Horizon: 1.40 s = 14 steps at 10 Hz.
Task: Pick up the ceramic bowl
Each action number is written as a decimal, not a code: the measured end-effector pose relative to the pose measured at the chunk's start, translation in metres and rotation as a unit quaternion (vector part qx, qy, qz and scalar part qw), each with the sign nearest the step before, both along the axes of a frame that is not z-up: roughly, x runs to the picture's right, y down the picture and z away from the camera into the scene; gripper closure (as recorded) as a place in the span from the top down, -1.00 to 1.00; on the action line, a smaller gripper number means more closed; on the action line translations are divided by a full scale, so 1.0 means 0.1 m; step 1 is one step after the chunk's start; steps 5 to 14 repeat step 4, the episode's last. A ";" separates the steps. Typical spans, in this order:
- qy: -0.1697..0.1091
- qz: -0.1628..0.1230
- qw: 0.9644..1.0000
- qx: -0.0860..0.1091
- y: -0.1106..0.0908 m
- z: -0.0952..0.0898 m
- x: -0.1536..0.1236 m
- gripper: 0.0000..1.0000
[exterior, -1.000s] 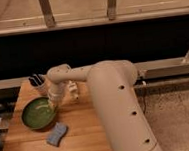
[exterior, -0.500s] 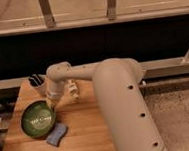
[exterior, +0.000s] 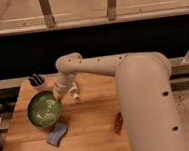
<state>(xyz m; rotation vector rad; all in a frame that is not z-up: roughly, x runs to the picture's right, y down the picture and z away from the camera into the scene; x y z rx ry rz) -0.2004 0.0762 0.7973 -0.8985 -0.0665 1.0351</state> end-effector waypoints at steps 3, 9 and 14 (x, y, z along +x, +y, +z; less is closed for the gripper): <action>0.011 0.022 0.999 0.024 -0.14 -0.17 0.14 -1.00; 0.009 0.021 0.999 0.024 -0.14 -0.18 0.11 -1.00; 0.009 0.021 0.999 0.024 -0.14 -0.18 0.11 -1.00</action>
